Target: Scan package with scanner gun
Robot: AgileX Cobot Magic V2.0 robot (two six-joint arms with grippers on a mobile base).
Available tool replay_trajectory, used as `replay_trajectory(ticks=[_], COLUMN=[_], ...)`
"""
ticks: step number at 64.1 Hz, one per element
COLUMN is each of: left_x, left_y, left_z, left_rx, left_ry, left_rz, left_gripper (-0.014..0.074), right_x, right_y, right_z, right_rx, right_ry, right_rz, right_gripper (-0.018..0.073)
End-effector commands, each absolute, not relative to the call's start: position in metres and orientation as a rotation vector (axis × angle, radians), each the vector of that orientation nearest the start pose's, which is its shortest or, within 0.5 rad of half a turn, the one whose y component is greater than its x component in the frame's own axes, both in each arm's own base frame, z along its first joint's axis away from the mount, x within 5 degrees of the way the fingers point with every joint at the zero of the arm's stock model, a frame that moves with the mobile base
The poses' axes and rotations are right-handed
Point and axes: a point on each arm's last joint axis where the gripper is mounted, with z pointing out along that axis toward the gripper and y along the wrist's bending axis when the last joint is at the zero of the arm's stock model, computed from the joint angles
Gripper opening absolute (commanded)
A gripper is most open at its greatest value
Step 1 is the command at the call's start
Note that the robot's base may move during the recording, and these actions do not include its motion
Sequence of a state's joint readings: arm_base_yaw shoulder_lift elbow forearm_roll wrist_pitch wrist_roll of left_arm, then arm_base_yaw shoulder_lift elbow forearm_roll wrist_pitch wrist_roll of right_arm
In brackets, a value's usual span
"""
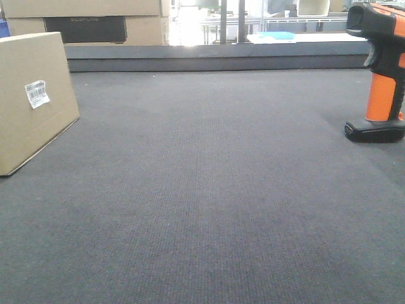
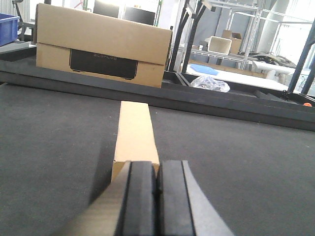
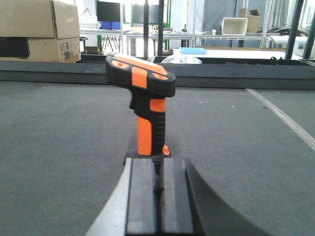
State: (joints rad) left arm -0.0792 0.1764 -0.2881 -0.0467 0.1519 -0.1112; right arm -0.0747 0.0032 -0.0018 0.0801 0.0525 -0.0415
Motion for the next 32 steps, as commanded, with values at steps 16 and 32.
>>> replay_trajectory(ticks=[16,32], left_x=[0.06,0.056], left_y=[0.001,0.001], left_z=[0.242,0.215], left_rx=[-0.062,-0.023], left_ry=[1.472,1.468], left_rz=[-0.037,0.017], left_gripper=[-0.0111,-0.0111], right_x=[0.056,0.056], right_y=[-0.004,-0.004], right_z=[0.211,0.211], right_rx=[0.091,0.091], right_ry=[1.507,1.507], right_rz=[-0.024,-0.024], right_gripper=[-0.0162,-0.0162])
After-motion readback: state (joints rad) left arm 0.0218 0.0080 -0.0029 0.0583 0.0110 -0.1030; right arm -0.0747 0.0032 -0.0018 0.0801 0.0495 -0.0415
